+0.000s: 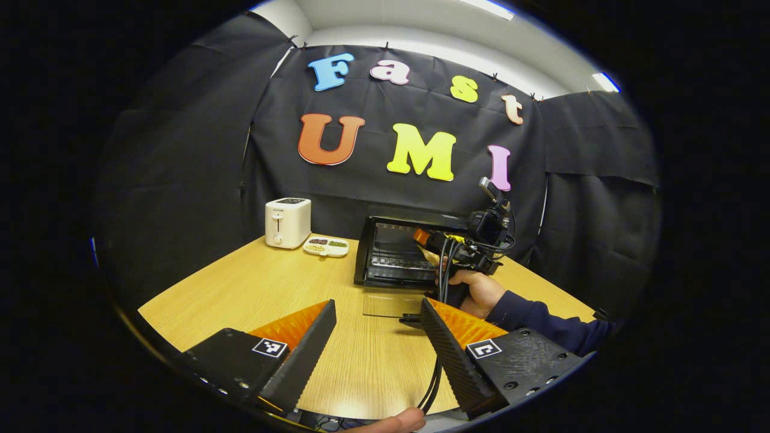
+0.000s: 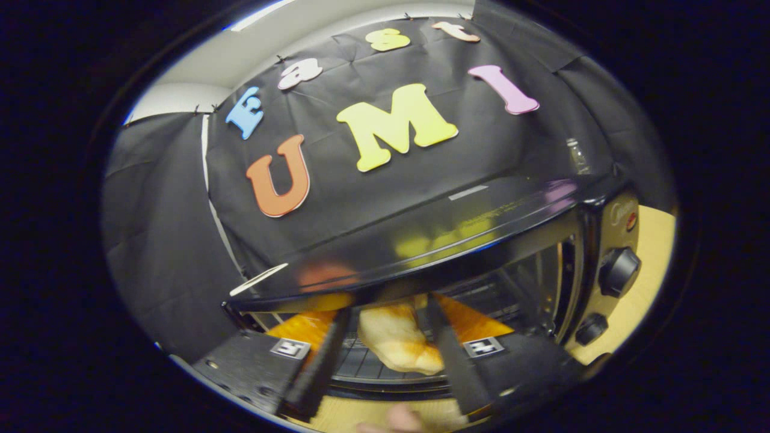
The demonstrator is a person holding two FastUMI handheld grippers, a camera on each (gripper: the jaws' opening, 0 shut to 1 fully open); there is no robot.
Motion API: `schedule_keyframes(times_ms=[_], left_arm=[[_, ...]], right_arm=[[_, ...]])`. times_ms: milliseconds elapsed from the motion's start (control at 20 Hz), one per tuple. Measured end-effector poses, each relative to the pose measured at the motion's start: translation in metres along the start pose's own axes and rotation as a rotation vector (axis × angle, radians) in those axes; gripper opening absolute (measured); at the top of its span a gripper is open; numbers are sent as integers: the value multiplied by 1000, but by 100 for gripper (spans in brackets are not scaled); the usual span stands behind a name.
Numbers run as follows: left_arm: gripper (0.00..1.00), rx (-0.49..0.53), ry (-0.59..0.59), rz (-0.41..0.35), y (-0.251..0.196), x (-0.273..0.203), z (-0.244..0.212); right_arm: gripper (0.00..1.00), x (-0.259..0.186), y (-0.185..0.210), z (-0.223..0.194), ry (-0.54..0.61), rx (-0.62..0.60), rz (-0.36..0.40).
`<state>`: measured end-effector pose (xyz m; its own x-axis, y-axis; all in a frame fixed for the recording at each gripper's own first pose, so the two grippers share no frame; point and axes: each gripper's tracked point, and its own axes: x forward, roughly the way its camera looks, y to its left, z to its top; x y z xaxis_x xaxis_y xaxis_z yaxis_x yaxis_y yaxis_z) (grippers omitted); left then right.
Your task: Open the electric oven with the left hand, put the food in, and close the electric oven.
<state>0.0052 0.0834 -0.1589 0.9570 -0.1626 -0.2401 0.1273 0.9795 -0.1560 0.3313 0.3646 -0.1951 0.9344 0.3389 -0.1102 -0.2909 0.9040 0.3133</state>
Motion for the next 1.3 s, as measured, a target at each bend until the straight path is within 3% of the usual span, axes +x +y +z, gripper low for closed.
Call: schedule_keyframes(times_ms=[50, 400, 550, 800, 1100, 1300], left_arm=[[93, 5, 6, 2, -1, 2, -2], [93, 76, 36, 15, -12, 9, -14], [93, 74, 30, 14, -18, 8, -9], [93, 68, 10, 0, -29, 10, -2], [93, 55, 45, -35, -64, 34, -15], [93, 93, 82, -65, -95, 57, -38]], right_arm=[[100, -2, 3, -5, 21, -23, 20], [96, -53, 11, -8, 27, -117, 59], [96, -98, 20, -6, 14, -96, 127], [96, -183, 1, 17, -71, -149, 129], [95, -266, -62, 52, -143, -156, -45], [95, -300, -82, 74, -162, -126, -73]])
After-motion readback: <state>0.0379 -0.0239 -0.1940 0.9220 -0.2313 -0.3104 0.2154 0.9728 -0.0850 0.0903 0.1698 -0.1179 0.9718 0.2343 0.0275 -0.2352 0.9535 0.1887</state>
